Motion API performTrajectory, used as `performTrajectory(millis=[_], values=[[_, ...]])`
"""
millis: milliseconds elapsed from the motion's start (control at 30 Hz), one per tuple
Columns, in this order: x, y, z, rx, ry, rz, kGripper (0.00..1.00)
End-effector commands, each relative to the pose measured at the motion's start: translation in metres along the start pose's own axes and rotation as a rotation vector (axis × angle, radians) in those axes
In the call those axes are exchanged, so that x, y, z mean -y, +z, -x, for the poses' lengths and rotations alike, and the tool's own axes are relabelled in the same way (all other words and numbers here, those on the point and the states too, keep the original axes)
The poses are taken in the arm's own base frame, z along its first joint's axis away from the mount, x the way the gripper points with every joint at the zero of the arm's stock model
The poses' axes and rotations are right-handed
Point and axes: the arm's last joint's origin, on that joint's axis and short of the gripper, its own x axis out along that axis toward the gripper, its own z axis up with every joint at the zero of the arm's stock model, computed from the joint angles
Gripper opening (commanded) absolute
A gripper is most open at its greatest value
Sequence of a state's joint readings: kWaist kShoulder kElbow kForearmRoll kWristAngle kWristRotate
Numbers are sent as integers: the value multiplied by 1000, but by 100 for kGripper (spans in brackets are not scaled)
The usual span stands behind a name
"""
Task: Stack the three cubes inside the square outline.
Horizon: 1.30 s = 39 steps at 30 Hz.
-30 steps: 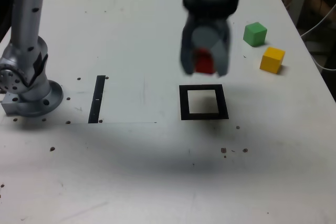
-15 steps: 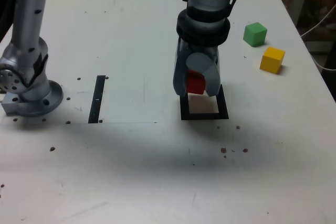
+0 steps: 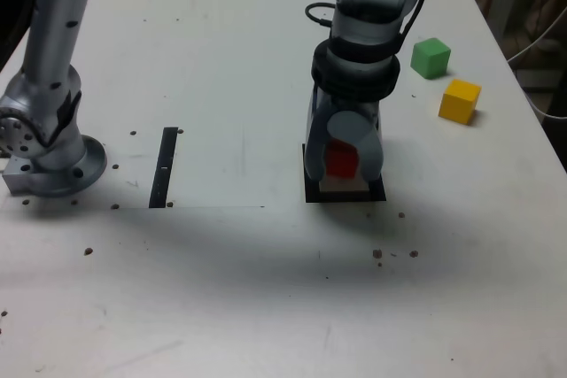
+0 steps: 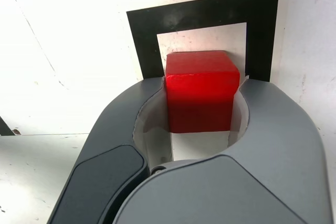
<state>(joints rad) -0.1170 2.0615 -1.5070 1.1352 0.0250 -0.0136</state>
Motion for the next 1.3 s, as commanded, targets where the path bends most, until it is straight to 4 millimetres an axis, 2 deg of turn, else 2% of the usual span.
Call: performTrajectory(millis=[0,100,233,333,767,867,1100,1267], values=[[1,-1,-1,-3,-1,0,28],[1,-1,-2,-6,-3,-1,41],[1,-2,0,-1,3,-5,80],[0,-1,3,9,20,-18,98],[-7,2,36,8,123,-61,100],[-11,11,48,-10,162,-116,100],[-27,47,72,10,209,-296,100],[-37,57,82,40,231,-354,100]])
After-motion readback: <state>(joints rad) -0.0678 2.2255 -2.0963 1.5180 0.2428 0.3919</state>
